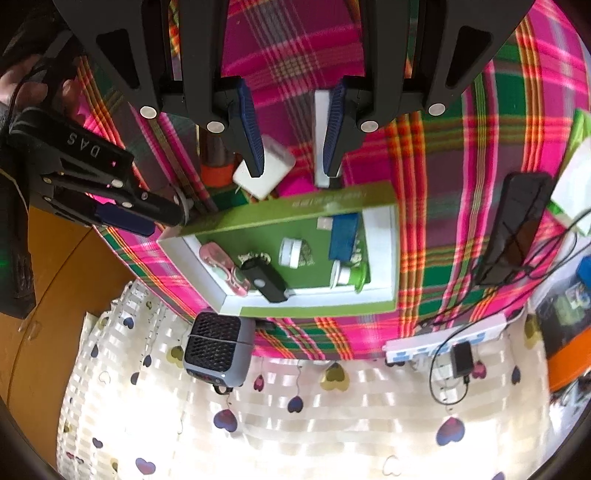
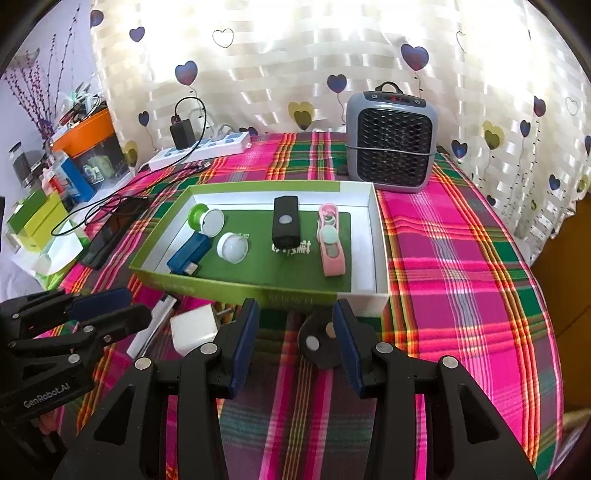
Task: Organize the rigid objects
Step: 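Move left tool to the silver stick while right tool approaches the amber bottle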
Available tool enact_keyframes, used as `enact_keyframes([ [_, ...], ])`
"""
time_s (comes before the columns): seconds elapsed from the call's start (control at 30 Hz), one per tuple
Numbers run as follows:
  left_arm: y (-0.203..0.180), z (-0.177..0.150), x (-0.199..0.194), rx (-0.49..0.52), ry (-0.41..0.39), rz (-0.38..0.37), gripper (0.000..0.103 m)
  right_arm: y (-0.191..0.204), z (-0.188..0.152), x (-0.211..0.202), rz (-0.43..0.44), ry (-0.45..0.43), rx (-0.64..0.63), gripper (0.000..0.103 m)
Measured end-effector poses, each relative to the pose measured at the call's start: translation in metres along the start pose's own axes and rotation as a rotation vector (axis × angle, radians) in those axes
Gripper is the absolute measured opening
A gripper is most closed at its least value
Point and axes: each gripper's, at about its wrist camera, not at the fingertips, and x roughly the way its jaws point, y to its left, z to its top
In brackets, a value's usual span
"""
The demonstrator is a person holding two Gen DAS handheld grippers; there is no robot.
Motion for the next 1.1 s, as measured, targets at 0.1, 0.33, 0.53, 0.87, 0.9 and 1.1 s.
enact_keyframes([
  [0.1, 0.005, -0.006, -0.006, -0.008, -0.003, -0.016, 0.032, -0.001, -0.005, -0.002, 0.000, 0.004, 0.002, 0.043],
  [0.33, 0.012, -0.022, -0.013, -0.026, 0.005, -0.015, 0.033, -0.001, -0.014, -0.004, -0.002, 0.010, 0.006, 0.043],
  [0.53, 0.018, -0.033, -0.013, -0.045, 0.023, -0.013, 0.033, 0.003, -0.019, -0.009, 0.020, 0.006, 0.012, 0.043],
  [0.87, 0.024, -0.042, -0.013, -0.075, 0.036, -0.011, 0.034, 0.028, -0.031, -0.005, 0.114, 0.035, 0.001, 0.043],
  [0.9, 0.025, -0.042, -0.012, -0.077, 0.036, -0.014, 0.034, 0.030, -0.031, -0.004, 0.118, 0.040, 0.002, 0.043],
  [1.1, 0.027, -0.044, -0.008, -0.084, 0.050, -0.020, 0.034, 0.038, -0.030, 0.006, 0.128, 0.065, 0.010, 0.043],
])
